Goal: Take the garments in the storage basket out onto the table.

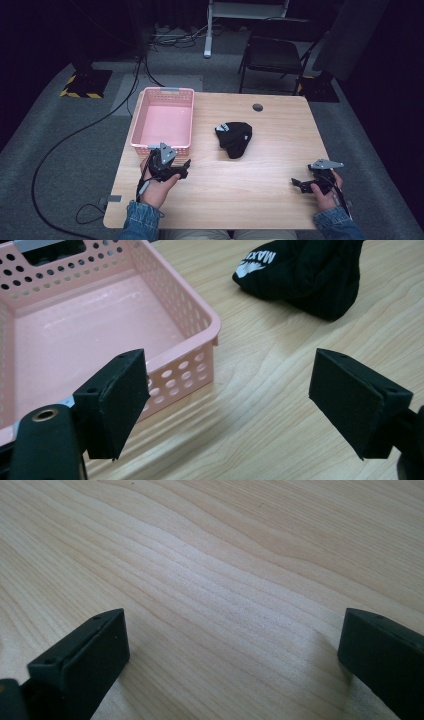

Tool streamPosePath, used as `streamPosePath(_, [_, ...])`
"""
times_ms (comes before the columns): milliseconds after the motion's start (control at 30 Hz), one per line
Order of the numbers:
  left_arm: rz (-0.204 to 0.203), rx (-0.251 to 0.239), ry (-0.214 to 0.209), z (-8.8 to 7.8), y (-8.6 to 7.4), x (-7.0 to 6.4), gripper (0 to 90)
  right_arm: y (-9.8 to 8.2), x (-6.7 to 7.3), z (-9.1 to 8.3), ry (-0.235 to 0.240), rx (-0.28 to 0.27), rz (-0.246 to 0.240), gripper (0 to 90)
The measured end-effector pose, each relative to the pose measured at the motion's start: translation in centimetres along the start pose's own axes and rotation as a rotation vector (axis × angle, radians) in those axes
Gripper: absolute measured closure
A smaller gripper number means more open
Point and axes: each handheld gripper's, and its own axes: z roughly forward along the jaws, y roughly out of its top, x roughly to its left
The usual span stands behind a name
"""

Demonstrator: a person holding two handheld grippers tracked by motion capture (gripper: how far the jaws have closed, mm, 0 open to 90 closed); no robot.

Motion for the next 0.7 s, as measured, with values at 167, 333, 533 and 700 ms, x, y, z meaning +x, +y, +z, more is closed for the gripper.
streamPosePath(167, [-0.004, 0.008, 0.01, -0.3, -0.7, 0.4, 15.8, 0.0, 0.0, 0.0, 0.001, 0.0, 0.0, 0.0])
streamPosePath(333, [-0.019, 0.015, 0.019, -0.3, -1.6, 0.8, 15.8, 0.0, 0.0, 0.0, 0.001, 0.0, 0.0, 0.0])
streamPosePath(533, [-0.026, 0.029, 0.029, -0.3, -2.5, 1.2, 15.9, 0.0, 0.0, 0.0, 0.0, 0.0, 0.0, 0.0])
streamPosePath(700, [-0.045, 0.033, 0.025, -0.2, -3.2, 1.4, 15.9, 0.0, 0.0, 0.0, 0.001, 0.0, 0.0, 0.0])
